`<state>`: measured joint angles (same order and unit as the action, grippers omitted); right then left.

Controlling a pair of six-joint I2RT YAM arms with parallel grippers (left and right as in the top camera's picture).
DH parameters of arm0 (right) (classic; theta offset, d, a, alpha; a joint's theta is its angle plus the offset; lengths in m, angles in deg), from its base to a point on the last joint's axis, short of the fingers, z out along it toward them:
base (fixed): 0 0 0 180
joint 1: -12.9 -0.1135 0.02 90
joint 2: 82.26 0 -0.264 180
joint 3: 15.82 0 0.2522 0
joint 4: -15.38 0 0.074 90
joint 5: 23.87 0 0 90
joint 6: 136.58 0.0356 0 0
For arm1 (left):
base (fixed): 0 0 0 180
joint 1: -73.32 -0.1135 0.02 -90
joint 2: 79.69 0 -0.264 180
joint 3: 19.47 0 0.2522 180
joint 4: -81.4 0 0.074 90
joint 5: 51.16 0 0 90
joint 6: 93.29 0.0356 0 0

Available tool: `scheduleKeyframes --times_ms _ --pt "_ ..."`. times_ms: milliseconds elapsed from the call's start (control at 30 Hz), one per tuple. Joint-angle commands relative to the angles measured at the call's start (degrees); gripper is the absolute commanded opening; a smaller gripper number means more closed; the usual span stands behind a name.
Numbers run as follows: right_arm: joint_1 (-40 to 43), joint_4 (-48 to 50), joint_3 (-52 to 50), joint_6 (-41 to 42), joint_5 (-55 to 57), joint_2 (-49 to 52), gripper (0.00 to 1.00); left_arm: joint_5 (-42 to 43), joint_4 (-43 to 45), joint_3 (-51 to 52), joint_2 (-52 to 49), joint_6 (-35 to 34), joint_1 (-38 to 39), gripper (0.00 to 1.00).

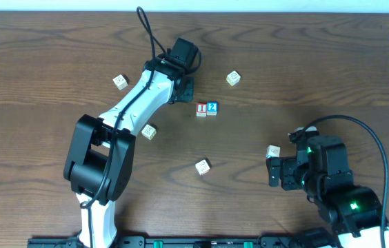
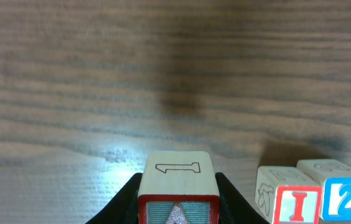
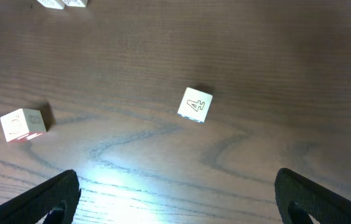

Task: Spell out Ai2
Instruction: 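Carry the red 'A' block to the left of the red 'I' block, then lower the red 'A' block beside the 'I' block and align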

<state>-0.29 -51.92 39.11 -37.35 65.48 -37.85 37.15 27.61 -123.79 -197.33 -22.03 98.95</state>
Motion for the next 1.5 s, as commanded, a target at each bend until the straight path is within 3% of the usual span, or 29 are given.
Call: scheduleKeyframes --times_ms 0,400,1467 --pt "0.15 -0.02 -0.13 0.83 -0.24 -0.15 0.99 2.01 -0.76 -0.24 -0.02 -3.63 0.28 0.05" --pt "0.15 -0.02 -0.13 0.83 -0.24 -0.15 0.99 2.84 0.92 3.98 -0.13 -8.55 3.41 0.06" --pt "0.15 -0.02 -0.13 0.83 -0.24 -0.15 0.99 2.78 6.03 6.58 -0.24 -7.21 4.83 0.06"
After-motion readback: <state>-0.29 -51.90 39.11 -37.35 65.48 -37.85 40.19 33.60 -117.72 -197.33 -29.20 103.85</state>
